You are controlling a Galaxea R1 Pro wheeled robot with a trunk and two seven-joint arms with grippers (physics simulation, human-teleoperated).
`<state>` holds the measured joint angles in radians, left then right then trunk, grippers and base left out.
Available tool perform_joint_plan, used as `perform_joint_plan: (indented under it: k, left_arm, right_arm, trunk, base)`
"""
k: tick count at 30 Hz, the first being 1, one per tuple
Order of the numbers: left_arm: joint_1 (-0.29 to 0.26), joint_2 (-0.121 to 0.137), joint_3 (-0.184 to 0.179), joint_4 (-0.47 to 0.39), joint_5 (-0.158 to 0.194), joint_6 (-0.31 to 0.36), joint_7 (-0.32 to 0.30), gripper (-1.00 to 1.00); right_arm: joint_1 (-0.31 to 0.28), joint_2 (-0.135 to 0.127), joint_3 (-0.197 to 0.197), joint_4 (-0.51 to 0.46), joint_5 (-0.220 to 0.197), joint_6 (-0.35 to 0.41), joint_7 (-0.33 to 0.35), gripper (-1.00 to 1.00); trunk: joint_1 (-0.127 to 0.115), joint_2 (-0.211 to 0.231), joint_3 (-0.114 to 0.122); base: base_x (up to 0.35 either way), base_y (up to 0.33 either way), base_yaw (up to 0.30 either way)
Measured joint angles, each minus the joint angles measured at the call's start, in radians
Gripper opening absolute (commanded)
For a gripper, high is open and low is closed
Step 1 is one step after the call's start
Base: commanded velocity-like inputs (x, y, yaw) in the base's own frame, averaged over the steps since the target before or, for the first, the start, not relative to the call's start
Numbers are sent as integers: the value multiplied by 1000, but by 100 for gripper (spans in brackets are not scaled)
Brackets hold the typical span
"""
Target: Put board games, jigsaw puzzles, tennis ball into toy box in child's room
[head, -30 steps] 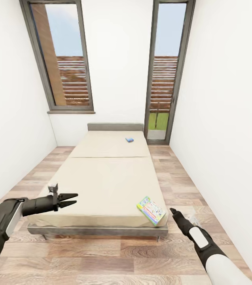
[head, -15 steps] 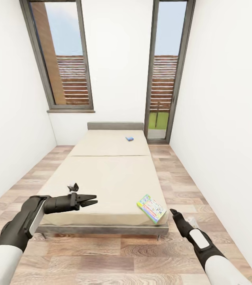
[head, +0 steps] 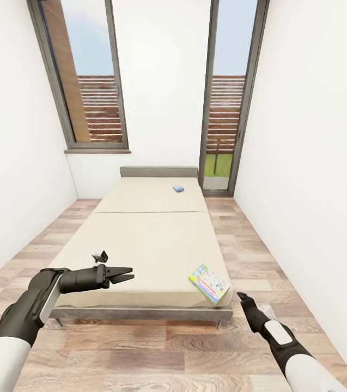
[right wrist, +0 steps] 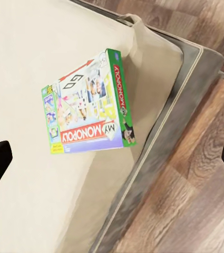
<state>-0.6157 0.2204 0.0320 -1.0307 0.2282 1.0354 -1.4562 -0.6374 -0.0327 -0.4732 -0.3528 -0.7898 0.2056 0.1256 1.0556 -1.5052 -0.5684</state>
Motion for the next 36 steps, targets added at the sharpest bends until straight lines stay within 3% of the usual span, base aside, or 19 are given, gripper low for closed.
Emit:
perform_joint_plan:
  k: [14, 25, 36]
  left_arm:
    - [0, 8, 2, -1, -1, -1, 0, 100]
    - [0, 9, 2, -2, -1, -1, -1, 100]
    - [0, 8, 1, -2, -2, -1, 0, 100]
  right_arm:
    - [0, 10, 3, -1, 2, 1, 18, 100]
    - [0, 18, -4, 3, -6, 2, 135, 100]
    - [0, 21, -1, 10, -89, 11, 208, 100]
  trunk:
    - [54, -98, -44]
    - [96, -175, -78]
    - [138, -252, -113]
  base:
    - [0, 0, 0]
    - [0, 0, 0]
    - [0, 0, 0]
